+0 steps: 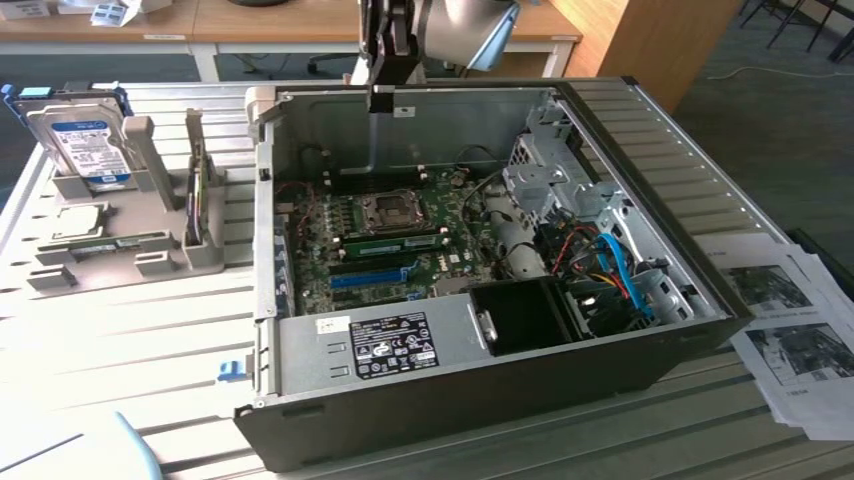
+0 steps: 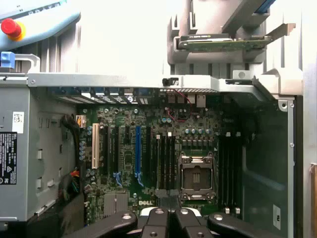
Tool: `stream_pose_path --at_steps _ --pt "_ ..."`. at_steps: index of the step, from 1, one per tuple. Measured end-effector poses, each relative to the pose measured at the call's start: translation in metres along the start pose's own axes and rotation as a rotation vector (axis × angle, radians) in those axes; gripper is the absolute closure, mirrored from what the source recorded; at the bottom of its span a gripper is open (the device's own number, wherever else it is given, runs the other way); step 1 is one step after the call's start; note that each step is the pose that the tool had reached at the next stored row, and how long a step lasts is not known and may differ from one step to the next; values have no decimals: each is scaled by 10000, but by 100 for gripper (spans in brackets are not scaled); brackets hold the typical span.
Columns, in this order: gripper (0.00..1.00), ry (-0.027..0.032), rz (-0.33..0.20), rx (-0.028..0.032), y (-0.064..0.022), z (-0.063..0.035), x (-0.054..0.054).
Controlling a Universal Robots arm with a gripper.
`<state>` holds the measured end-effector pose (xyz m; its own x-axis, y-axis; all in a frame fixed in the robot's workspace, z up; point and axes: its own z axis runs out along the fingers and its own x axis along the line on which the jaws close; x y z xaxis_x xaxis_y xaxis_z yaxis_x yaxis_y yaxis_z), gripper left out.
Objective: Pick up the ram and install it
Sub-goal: 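Press down the ram until it locks into place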
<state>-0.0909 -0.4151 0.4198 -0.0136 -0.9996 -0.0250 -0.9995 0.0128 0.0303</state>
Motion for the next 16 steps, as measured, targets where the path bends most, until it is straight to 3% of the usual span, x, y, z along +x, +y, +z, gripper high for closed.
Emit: stream_pose_path --at_steps 16 --pt "91 2 0 -1 0 3 0"
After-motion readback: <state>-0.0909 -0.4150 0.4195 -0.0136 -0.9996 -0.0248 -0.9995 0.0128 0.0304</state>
